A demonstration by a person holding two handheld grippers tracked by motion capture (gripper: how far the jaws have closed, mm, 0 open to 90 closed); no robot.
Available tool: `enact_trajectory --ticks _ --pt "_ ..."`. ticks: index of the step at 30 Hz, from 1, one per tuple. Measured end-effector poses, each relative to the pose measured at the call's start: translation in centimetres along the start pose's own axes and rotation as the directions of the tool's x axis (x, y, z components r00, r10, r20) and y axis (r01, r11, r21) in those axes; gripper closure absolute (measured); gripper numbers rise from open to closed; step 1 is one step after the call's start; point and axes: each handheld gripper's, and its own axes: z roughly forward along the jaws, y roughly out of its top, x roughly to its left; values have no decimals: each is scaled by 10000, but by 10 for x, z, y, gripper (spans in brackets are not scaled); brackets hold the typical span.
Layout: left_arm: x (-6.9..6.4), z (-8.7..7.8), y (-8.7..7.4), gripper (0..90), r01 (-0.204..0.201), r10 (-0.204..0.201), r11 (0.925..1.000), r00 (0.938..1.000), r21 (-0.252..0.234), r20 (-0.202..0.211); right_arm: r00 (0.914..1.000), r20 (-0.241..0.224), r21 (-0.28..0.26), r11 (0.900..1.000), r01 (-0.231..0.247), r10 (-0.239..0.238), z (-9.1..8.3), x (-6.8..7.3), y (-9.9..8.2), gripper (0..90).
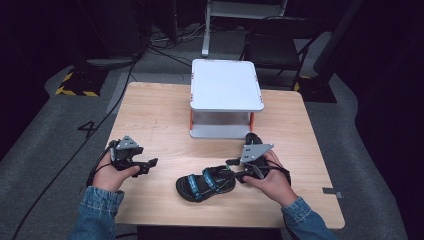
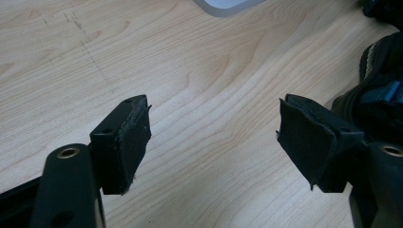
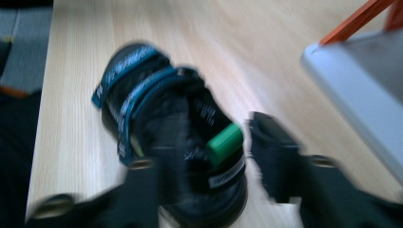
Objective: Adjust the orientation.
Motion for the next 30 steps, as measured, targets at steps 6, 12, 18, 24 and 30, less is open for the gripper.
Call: enact_trajectory --ticks 6,12,18,24,30 --pt "1 -3 -2 266 43 -44 10000 10000 -67 -39 9995 204 457 9987 232 -241 -8 5 5 856" --pt "3 -1 -2 266 57 -57 10000 10000 -58 -22 9809 -1939 1361 9897 447 -177 -23 25 15 855" --pt "3 3 0 266 42 -42 10000 9999 -4 101 9258 -3763 2227 9734 540 347 -11 44 14 828" --pt "4 5 1 266 92 -92 10000 9999 -10 110 9538 -2990 1668 9827 809 -278 -18 39 15 591" --pt "4 1 -5 266 248 -247 9997 9996 -73 145 9869 -1576 927 9945 481 -331 -6 24 9 352"
